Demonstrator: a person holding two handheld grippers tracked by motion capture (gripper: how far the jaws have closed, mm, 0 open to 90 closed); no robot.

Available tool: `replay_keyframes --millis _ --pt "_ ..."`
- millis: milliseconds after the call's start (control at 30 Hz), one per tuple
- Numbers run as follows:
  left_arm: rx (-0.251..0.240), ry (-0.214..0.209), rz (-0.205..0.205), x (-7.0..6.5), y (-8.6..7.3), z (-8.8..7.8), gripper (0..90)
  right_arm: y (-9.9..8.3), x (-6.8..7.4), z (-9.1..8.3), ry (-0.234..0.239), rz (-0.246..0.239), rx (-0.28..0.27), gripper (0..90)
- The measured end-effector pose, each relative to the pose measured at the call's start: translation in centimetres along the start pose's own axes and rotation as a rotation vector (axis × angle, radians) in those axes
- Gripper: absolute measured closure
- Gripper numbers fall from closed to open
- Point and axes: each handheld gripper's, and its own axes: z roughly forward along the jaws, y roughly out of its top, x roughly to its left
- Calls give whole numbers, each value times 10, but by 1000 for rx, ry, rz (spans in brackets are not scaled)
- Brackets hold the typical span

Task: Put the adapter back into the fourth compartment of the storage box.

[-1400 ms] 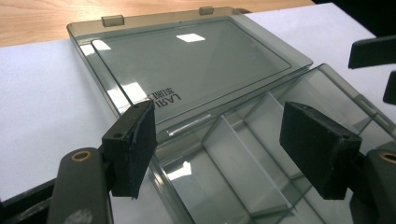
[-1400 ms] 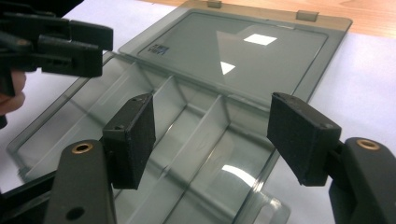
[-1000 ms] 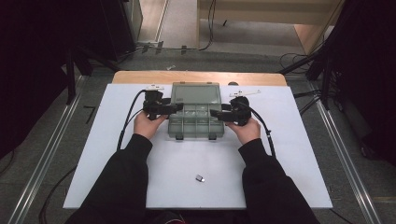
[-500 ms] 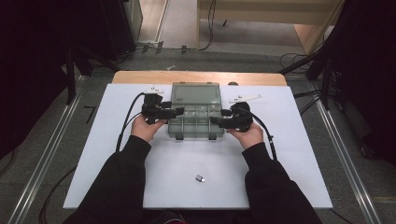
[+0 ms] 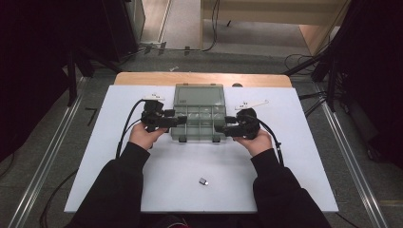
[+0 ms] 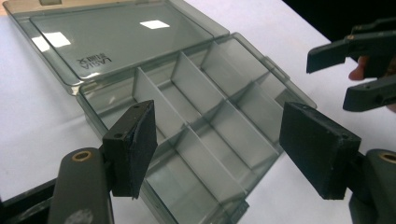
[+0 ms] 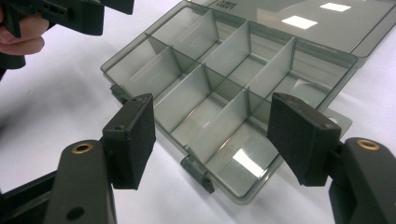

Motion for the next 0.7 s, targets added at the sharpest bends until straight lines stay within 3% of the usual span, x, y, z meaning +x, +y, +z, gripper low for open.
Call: replay_keyframes --millis 233,700 --pt "-10 -19 27 -7 -5 -4 279 -3 4 -7 55 12 4 311" --pt "-7 -54 59 -20 -19 -13 279 -15 12 -18 61 -23 21 310"
